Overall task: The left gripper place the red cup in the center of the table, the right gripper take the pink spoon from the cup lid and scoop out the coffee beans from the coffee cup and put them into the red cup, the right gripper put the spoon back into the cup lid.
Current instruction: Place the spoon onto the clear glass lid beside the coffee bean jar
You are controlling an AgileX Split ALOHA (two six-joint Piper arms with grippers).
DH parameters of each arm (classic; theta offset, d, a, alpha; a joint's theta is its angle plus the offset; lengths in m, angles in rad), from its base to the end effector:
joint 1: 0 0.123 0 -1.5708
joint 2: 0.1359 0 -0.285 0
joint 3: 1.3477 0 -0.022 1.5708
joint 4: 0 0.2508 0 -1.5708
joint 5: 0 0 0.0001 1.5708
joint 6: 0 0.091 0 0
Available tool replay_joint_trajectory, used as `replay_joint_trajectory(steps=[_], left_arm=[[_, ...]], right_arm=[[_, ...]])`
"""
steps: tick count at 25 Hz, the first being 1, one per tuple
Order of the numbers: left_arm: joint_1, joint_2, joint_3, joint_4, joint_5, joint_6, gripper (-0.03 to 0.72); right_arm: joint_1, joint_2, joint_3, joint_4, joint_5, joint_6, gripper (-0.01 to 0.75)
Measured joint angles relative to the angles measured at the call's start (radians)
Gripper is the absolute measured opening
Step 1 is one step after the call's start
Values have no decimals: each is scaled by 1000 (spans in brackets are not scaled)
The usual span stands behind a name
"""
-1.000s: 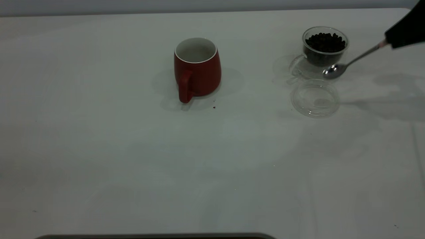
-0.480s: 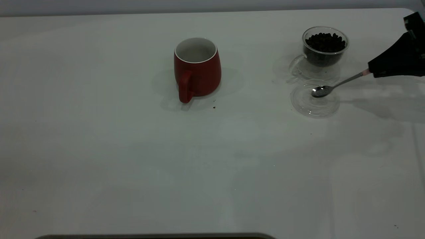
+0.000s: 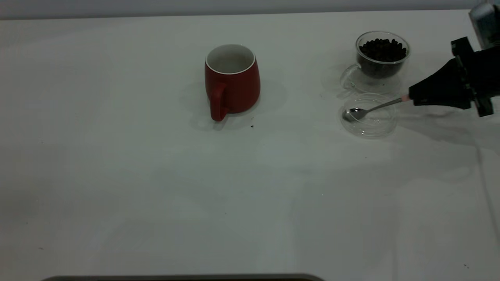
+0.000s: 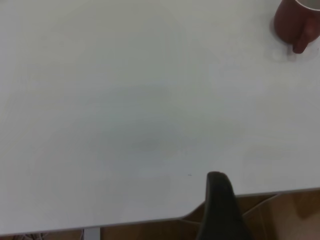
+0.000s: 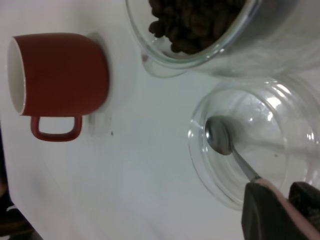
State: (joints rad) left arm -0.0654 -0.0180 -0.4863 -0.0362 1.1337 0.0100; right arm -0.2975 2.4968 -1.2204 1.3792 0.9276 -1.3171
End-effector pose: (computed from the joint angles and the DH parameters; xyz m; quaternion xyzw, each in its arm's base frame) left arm -0.0094 -0.0024 0.2676 0.0342 0.8698 -0.0317 0.4912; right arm 0.3748 -0.0401 -0.0185 0.0780 0.8948 0.4181 0.1360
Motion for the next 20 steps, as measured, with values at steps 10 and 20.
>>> replay_joint_trajectory(steps=[10,20], left_arm=[[0,0,0,0,0,0,538],[0,0,0,0,0,0,538]], right_arm=[[0,47,-1,3,-14,-20,236],[14,47,-1,-9,-74,-62,475]])
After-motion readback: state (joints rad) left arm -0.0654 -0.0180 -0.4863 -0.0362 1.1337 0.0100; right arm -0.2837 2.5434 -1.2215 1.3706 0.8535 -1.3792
